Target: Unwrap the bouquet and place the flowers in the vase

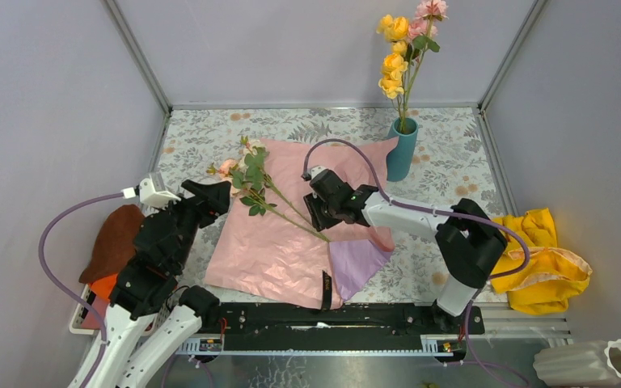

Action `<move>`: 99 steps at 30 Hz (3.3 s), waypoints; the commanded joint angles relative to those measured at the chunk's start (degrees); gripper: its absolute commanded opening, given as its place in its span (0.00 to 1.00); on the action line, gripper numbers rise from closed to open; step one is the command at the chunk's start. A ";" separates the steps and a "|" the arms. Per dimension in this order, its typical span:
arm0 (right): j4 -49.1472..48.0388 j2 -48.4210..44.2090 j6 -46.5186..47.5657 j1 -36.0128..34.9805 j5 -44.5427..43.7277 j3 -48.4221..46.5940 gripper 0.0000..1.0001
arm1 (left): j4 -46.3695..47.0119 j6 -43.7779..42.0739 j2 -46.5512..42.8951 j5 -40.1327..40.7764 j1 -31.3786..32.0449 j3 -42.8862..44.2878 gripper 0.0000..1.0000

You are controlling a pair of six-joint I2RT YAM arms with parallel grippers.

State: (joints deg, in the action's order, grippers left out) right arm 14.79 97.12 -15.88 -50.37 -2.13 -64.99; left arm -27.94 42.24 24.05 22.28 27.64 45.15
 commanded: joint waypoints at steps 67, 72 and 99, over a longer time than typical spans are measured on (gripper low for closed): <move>-16.45 -14.39 -10.06 -1.05 10.77 7.31 0.00 | 26.86 23.26 13.24 -32.84 -0.15 -25.21 0.73; -16.98 -15.14 -10.36 -1.05 11.34 8.00 0.00 | 36.93 26.27 18.87 -36.12 -1.01 -28.60 0.73; -20.17 -17.05 -12.02 -1.89 12.69 12.77 0.00 | 68.50 26.58 47.92 -44.37 -4.08 -29.65 0.28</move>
State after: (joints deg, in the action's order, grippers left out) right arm -1.19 82.28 -27.11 -51.44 9.76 -52.14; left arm 34.74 69.71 69.78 -20.12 23.94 15.31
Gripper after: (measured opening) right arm 0.109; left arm 0.343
